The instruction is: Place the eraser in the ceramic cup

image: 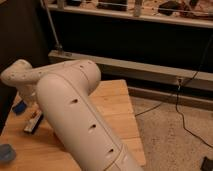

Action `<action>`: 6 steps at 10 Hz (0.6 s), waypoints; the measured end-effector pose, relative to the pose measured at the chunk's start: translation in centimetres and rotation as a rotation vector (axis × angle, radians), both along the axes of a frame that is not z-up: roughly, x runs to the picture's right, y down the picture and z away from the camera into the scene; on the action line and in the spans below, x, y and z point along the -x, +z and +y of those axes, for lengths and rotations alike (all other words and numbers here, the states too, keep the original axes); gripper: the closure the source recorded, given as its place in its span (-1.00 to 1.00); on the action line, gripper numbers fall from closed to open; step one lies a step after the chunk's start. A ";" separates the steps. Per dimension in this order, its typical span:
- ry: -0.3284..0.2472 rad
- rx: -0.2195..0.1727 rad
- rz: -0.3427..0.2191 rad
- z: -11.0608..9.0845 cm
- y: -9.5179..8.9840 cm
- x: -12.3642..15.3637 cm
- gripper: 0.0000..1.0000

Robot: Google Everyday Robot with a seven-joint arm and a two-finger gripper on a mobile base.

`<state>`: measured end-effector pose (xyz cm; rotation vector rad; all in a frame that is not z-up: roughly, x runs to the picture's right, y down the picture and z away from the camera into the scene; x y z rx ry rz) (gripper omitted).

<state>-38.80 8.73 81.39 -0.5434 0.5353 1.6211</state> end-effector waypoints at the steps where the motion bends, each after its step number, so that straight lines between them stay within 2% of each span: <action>1: -0.001 0.000 -0.002 0.1 -0.1 0.1 -0.30; 6: 0.000 0.000 -0.003 0.1 0.0 0.1 -0.30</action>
